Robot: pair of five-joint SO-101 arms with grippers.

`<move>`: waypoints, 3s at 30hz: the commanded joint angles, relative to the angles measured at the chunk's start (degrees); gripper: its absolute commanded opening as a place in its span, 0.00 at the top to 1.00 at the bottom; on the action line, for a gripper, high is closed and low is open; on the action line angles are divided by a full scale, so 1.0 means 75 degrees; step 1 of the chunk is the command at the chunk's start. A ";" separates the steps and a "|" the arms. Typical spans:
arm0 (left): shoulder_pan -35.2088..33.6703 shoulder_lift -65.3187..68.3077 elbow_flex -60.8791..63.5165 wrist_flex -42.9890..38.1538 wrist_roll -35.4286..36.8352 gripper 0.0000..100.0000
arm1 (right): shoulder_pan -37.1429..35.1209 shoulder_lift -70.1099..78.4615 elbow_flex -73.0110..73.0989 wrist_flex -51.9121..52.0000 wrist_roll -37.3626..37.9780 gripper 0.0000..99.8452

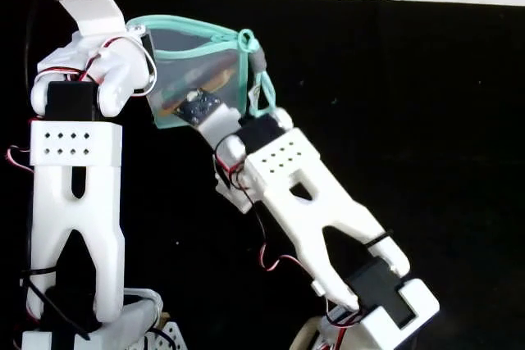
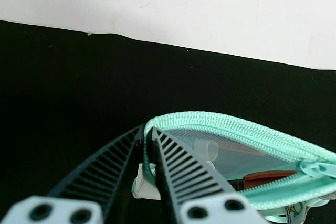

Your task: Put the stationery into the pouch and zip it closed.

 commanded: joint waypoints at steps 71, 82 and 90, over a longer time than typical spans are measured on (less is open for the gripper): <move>0.0029 0.0615 0.0041 -0.0012 0.0059 0.99 | 0.0592 -0.0229 0.0932 -0.1729 0.0586 0.99; 0.0029 0.0615 0.0041 -0.0012 0.0059 0.99 | 0.0944 -0.2338 0.1389 -0.1108 0.0188 0.99; 0.0029 0.0615 0.0041 -0.0012 0.0059 0.99 | 0.1284 -0.2678 -0.0158 -0.1096 -0.0785 0.99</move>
